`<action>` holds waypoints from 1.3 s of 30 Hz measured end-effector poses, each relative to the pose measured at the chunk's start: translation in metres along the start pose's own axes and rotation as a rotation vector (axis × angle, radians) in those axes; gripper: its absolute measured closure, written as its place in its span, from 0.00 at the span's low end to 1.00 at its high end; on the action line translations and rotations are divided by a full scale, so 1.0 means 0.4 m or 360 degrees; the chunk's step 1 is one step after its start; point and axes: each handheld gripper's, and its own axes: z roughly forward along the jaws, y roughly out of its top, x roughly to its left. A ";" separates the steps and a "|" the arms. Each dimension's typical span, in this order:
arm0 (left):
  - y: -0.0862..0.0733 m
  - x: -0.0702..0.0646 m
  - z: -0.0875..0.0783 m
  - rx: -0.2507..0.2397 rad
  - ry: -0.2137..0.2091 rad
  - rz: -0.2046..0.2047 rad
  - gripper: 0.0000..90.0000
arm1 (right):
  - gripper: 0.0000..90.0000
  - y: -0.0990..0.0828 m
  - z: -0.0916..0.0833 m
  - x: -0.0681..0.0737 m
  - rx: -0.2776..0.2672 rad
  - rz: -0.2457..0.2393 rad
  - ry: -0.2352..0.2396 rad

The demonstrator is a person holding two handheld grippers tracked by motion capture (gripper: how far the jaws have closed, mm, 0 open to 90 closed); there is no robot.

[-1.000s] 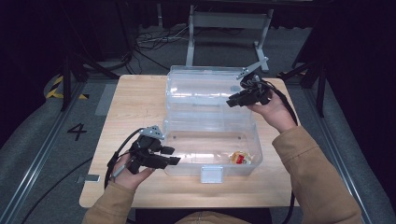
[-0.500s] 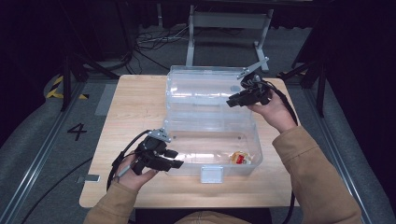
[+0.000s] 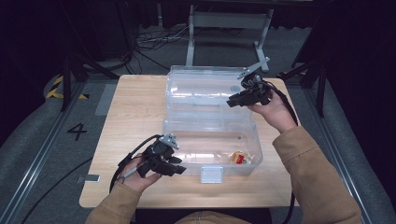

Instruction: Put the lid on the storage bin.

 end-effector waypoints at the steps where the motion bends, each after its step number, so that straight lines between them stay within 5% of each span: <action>1: 0.000 0.000 0.000 0.0000 0.0000 0.0000 0.70 | 0.81 0.000 0.000 0.000 0.0000 0.0000 0.0000; 15: -0.001 0.006 0.003 0.0012 0.0020 0.0062 0.80 | 0.82 -0.002 -0.001 0.003 -0.0007 0.0011 0.0006; 20: -0.005 0.014 0.008 0.0012 -0.0001 0.0156 0.82 | 0.83 -0.003 -0.003 0.004 -0.0008 0.0013 0.0016; 24: -0.007 0.005 0.022 0.0034 0.0064 0.0238 0.84 | 0.84 -0.004 -0.005 0.010 -0.0006 -0.0001 0.0021; 39: -0.003 0.026 0.029 0.0050 -0.0035 0.0184 0.84 | 0.86 -0.015 -0.028 0.043 -0.0009 -0.0051 0.0030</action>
